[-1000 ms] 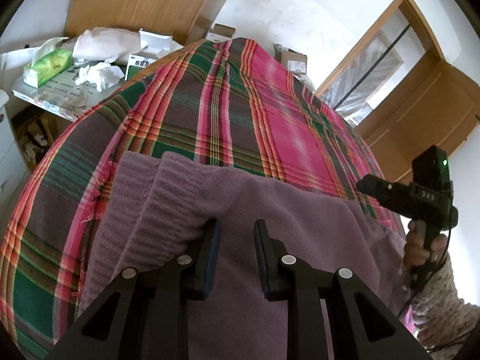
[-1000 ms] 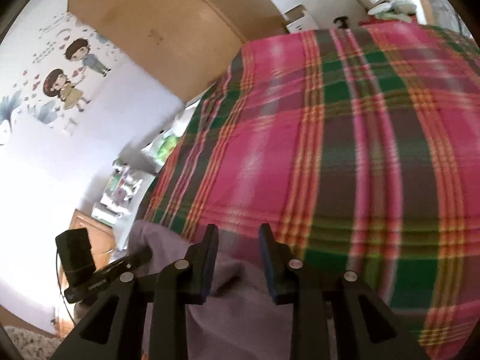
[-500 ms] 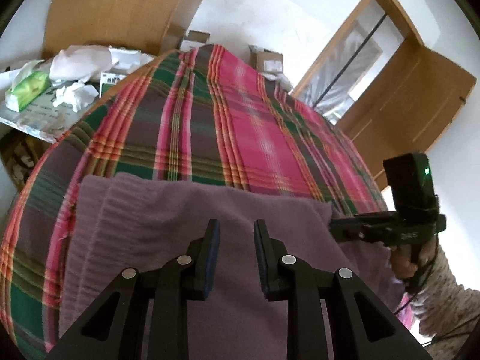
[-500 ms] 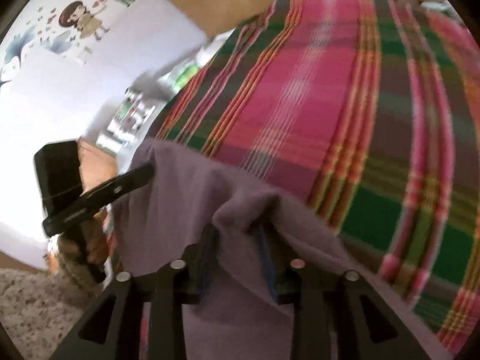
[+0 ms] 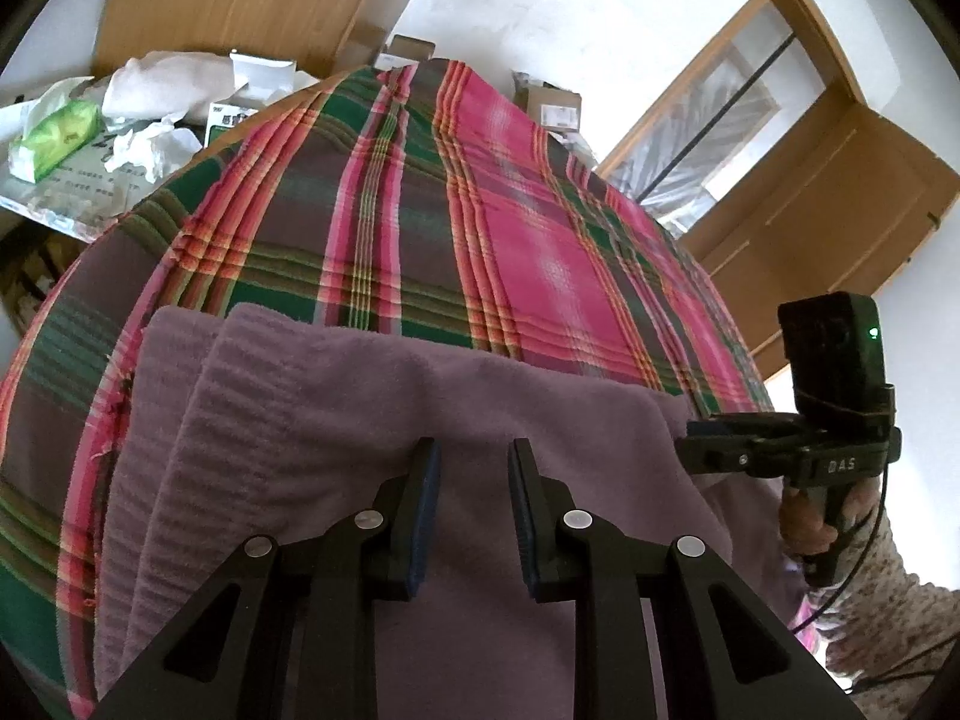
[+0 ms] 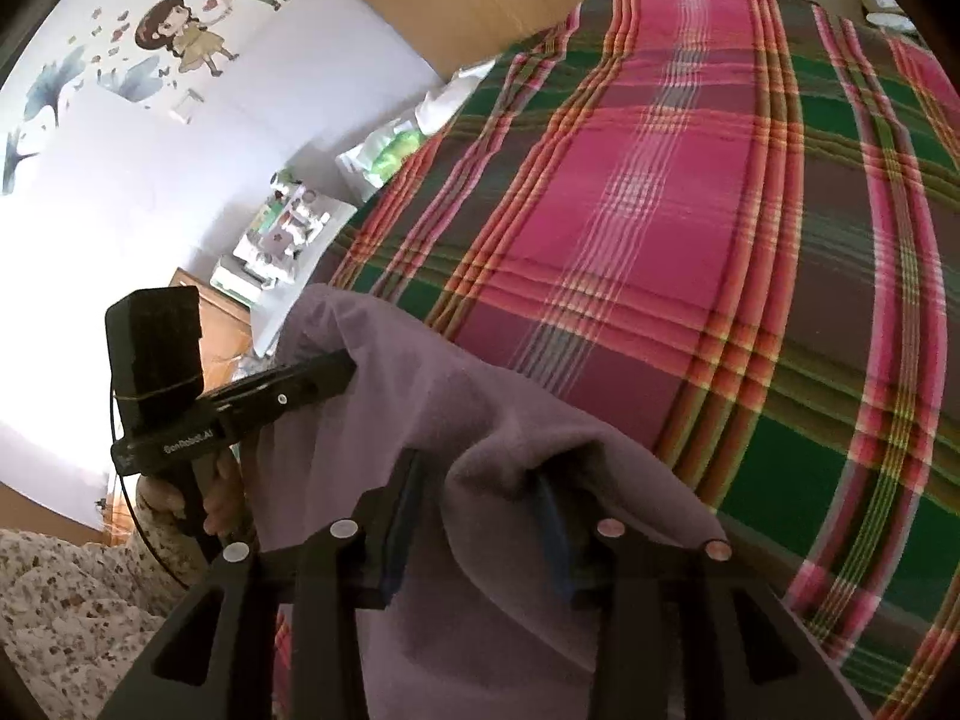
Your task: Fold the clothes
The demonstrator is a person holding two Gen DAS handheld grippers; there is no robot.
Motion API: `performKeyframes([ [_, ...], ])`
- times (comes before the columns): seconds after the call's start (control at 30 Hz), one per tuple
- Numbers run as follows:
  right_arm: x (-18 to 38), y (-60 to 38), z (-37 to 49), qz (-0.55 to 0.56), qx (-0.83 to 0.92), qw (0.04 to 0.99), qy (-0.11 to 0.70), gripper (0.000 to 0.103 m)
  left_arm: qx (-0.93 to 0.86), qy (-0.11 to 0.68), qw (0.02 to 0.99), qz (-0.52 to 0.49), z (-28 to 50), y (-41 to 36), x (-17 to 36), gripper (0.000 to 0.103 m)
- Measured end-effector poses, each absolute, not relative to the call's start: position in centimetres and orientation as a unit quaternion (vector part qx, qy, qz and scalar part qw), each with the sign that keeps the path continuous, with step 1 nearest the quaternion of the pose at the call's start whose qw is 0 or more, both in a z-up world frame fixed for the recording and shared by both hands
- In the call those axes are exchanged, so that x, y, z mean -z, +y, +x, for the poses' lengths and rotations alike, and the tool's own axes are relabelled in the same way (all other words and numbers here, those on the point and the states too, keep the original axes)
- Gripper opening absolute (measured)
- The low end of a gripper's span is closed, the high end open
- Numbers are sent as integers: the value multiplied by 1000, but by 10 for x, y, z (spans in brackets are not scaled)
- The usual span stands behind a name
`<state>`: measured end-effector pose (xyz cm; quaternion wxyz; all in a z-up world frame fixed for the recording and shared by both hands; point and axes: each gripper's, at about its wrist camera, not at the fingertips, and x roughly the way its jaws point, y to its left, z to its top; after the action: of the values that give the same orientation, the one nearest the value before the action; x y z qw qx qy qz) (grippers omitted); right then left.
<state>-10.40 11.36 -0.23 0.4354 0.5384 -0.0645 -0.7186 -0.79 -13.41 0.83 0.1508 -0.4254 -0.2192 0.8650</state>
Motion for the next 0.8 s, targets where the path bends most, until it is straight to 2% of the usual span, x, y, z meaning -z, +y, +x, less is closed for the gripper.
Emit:
performKeyframes([
  [0.07,0,116,-107,533,726,428,-72,31,-865,-220,151,-426,-8,-134,-8,24],
  [0.23,-6,123,-115,524,741,410,-90,6,-865,-220,151,-426,-8,-135,-8,24],
  [0.47,-15,132,-127,510,761,384,-115,5,-865,-220,150,-425,-9,-135,-7,24],
  [0.6,-5,118,-126,521,775,354,-53,8,-866,-217,148,-426,-9,-134,-7,24],
  [0.8,-32,146,-118,490,798,347,-54,10,-870,-199,137,-430,-11,-131,-12,24],
])
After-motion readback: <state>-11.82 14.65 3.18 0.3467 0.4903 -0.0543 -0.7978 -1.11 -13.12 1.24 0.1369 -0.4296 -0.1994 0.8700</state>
